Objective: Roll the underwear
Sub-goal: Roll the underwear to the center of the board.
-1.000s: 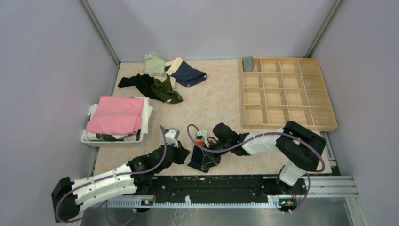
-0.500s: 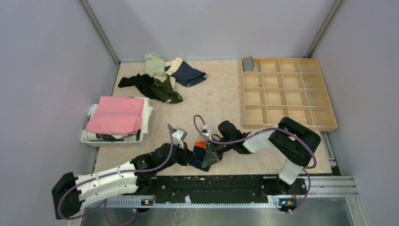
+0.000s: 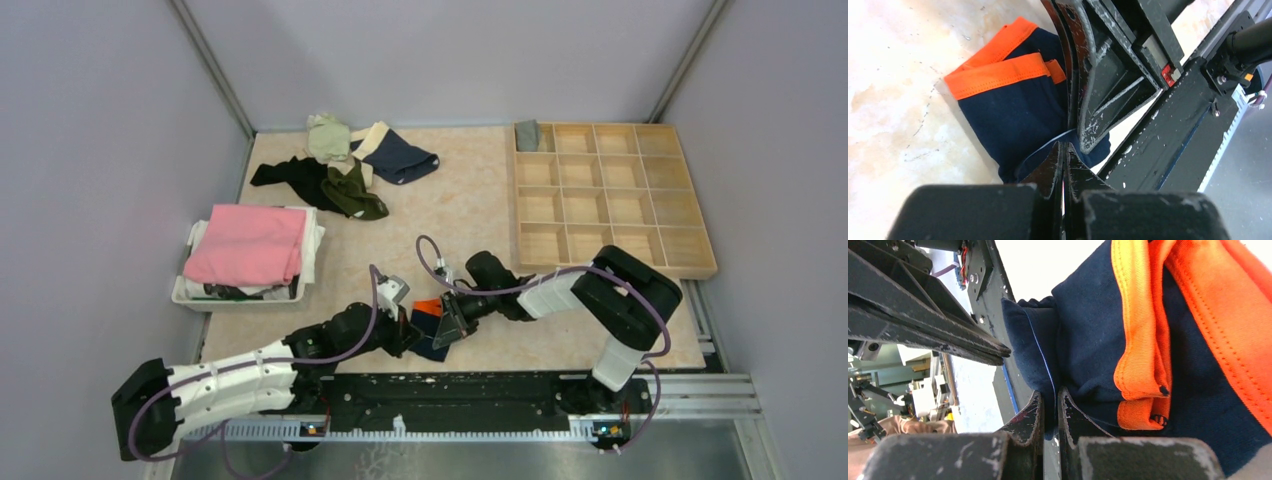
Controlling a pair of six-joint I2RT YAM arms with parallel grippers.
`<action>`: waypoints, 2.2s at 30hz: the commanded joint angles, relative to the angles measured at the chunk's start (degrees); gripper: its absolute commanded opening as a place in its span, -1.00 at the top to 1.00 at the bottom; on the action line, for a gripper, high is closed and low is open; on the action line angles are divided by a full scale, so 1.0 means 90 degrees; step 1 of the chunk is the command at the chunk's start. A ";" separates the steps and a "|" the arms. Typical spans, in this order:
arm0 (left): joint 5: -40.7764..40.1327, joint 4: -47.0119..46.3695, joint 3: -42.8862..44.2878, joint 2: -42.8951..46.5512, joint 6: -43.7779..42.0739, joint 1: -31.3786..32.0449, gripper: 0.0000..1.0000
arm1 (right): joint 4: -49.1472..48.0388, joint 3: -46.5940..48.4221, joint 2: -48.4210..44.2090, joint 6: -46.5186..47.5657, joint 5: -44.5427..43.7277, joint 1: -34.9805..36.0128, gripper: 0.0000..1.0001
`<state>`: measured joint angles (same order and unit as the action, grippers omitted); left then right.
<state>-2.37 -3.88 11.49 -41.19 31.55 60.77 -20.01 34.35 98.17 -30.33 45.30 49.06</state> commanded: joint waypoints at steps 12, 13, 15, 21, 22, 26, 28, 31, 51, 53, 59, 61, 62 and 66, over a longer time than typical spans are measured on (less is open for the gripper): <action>0.0315 -0.0570 0.0013 -0.0477 -0.0051 -0.0013 1.00 | 0.1178 0.0250 0.0148 0.0448 -0.1171 -0.0080 0.96; 0.0222 -0.0580 -0.0012 -0.0489 -0.0033 -0.0009 1.00 | 0.1195 0.0255 0.0131 0.0458 -0.1184 -0.0080 0.95; 0.0051 -0.0618 -0.0065 -0.0537 0.0014 -0.0006 1.00 | 0.1242 0.0268 0.0088 0.0469 -0.1218 -0.0082 0.92; -0.0073 -0.0761 -0.0179 -0.0901 0.0102 -0.0009 1.00 | 0.1432 0.0346 -0.0106 0.0520 -0.1357 -0.0080 0.86; -0.0064 -0.0793 -0.0195 -0.0957 0.0113 -0.0010 1.00 | 0.1484 0.0365 -0.0156 0.0527 -0.1395 -0.0081 0.85; -0.0025 -0.0943 -0.0320 -0.1066 0.0163 -0.0013 1.00 | 0.1618 0.0438 -0.0255 0.0547 -0.1502 -0.0080 0.79; -0.0055 -0.0948 -0.0352 -0.1102 0.0176 -0.0009 1.00 | 0.1651 0.0451 -0.0317 0.0556 -0.1542 -0.0080 0.77; -0.0127 -0.0923 -0.0392 -0.1175 0.0221 -0.0005 1.00 | 0.1725 0.0474 -0.0424 0.0548 -0.1594 -0.0080 0.74; -0.0574 -0.0686 -0.0232 -0.2006 0.0638 -0.0011 1.00 | 0.2816 0.0744 -0.1729 0.0891 -0.2594 -0.0080 0.47; -0.0603 -0.0673 -0.0231 -0.2033 0.0671 -0.0009 1.00 | 0.2904 0.0744 -0.1924 0.0958 -0.2679 -0.0082 0.47; -0.0635 -0.0680 -0.0175 -0.2206 0.0707 -0.0007 1.00 | 0.2692 0.0563 -0.2552 0.1147 -0.2513 -0.0061 0.52; -0.0618 -0.0708 -0.0155 -0.2270 0.0719 -0.0007 1.00 | 0.2533 0.0504 -0.2648 0.1086 -0.2327 -0.0003 0.58; -0.0608 -0.0720 -0.0149 -0.2286 0.0721 -0.0012 1.00 | 0.2440 0.0487 -0.2670 0.1047 -0.2262 0.0022 0.61; -0.0606 -0.0731 -0.0107 -0.2352 0.0711 -0.0010 1.00 | 0.1943 0.0396 -0.2569 0.0832 -0.1992 0.0281 0.71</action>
<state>-8.47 -16.95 11.16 -60.07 38.35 60.73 3.44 38.65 75.37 -21.65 24.32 49.52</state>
